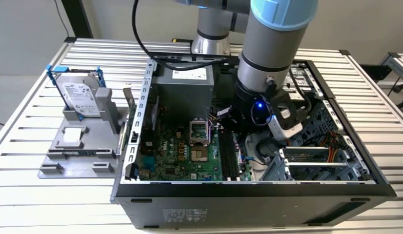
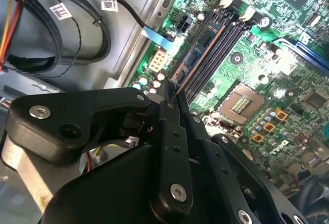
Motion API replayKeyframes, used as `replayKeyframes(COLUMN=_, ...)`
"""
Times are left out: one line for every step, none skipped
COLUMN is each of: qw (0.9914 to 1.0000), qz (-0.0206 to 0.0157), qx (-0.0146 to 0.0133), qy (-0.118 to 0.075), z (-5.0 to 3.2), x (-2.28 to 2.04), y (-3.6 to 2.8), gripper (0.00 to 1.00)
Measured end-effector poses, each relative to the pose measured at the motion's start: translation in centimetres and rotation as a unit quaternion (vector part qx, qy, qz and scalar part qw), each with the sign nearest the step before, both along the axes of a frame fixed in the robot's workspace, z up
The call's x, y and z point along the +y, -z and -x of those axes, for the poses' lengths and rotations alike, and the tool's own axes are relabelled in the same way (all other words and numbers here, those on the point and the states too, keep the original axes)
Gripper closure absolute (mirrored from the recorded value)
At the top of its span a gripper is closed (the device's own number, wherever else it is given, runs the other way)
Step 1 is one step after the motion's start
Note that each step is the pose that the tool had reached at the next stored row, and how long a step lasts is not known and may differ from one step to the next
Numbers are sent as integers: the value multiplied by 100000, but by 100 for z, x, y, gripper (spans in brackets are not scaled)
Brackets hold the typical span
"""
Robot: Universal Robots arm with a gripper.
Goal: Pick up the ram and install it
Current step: 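Insert the ram into the slot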
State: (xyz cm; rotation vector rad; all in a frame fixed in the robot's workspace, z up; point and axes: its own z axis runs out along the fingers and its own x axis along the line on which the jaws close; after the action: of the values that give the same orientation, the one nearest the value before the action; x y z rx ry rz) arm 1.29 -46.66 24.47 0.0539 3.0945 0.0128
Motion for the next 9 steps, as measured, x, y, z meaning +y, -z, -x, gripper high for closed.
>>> replayKeyframes(qw=100000, qz=12, qx=2, qy=-55, z=2, x=-2, y=13, gripper=100)
replayKeyframes(qw=100000, qz=25, qx=2, qy=-121, z=4, x=-3, y=26, gripper=100)
replayKeyframes(qw=100000, qz=37, qx=10, qy=-192, z=5, x=-6, y=36, gripper=100)
replayKeyframes(qw=100000, qz=49, qx=33, qy=-254, z=7, x=-13, y=43, gripper=100)
replayKeyframes(qw=99999, qz=44, qx=43, qy=-317, z=7, x=-22, y=48, gripper=100)
replayKeyframes(qw=99999, qz=44, qx=51, qy=-407, z=8, x=-28, y=52, gripper=100)
replayKeyframes(qw=99999, qz=46, qx=57, qy=-507, z=8, x=-33, y=56, gripper=100)
replayKeyframes(qw=99998, qz=45, qx=56, qy=-608, z=9, x=-38, y=63, gripper=100)
replayKeyframes(qw=99998, qz=38, qx=54, qy=-686, z=11, x=-40, y=72, gripper=100)
